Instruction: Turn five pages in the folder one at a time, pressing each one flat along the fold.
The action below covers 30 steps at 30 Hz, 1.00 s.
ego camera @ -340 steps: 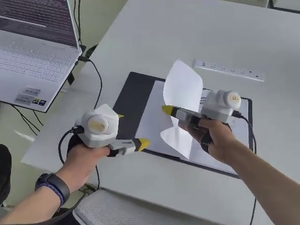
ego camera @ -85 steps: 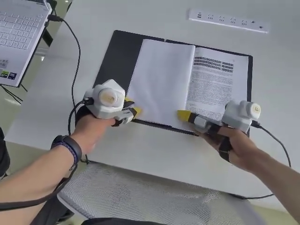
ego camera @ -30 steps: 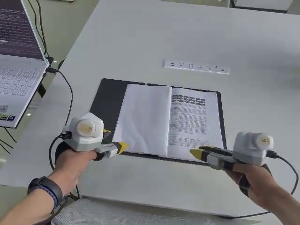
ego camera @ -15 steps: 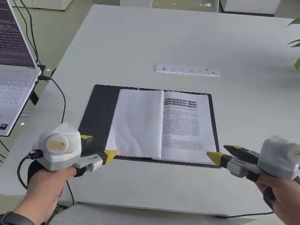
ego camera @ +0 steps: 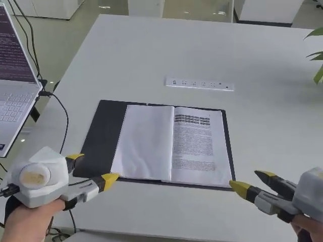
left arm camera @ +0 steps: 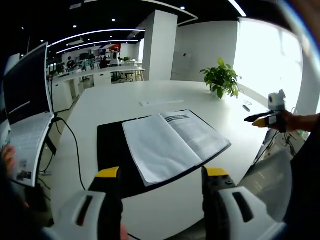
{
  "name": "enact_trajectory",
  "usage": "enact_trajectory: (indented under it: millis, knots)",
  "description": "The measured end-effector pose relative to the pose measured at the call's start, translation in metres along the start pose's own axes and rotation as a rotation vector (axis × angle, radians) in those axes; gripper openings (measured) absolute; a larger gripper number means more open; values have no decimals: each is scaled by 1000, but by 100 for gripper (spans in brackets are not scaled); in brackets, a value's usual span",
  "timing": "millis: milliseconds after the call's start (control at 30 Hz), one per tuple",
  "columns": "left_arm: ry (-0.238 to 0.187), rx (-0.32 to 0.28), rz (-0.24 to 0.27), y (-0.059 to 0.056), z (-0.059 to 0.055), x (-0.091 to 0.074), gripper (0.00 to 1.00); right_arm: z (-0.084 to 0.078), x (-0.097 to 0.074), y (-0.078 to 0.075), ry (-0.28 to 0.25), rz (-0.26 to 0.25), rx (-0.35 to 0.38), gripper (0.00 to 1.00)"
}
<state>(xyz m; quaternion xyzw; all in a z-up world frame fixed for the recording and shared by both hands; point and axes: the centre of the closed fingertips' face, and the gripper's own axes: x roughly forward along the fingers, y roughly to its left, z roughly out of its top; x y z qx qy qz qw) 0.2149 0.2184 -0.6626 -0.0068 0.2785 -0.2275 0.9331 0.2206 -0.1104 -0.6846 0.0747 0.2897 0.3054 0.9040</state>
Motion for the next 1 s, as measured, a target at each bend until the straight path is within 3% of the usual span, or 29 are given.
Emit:
enact_trajectory:
  millis: [500,1000]
  knots:
    - [-3,-11,27,3,4,1,66,1,3,4,8,11,2,60]
    - [4,-42,53,2,-8,-6,67,-8,-1,9,23,13,18,60]
